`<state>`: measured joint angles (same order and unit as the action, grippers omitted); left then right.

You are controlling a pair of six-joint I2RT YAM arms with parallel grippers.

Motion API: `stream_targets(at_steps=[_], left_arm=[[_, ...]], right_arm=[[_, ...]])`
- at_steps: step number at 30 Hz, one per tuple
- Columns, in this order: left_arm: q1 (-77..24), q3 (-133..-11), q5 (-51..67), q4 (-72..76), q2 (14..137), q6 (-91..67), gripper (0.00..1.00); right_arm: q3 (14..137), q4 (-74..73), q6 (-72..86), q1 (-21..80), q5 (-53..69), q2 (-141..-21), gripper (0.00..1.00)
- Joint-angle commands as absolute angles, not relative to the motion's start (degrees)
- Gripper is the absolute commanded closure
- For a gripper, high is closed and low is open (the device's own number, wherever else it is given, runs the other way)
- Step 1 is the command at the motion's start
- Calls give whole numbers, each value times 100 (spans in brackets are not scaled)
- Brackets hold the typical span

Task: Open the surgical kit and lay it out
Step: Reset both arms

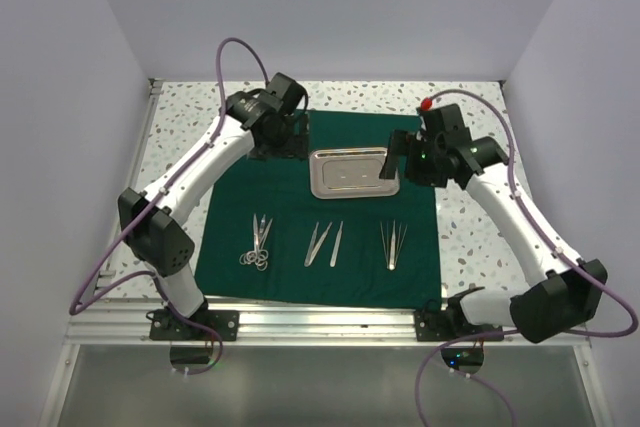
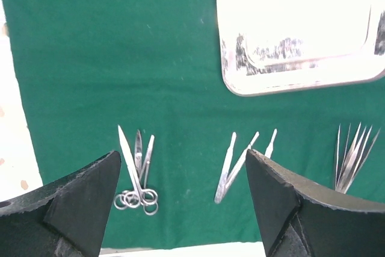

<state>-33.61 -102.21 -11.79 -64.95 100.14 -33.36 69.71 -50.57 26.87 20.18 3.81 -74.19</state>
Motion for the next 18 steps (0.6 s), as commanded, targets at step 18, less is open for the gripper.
stream_targets(at_steps=[18], left_arm=[[-3234, -8727, -3639, -3814, 7233, -2804, 9]], right_arm=[[7867, -4685, 3015, 2021, -615, -5564, 1]])
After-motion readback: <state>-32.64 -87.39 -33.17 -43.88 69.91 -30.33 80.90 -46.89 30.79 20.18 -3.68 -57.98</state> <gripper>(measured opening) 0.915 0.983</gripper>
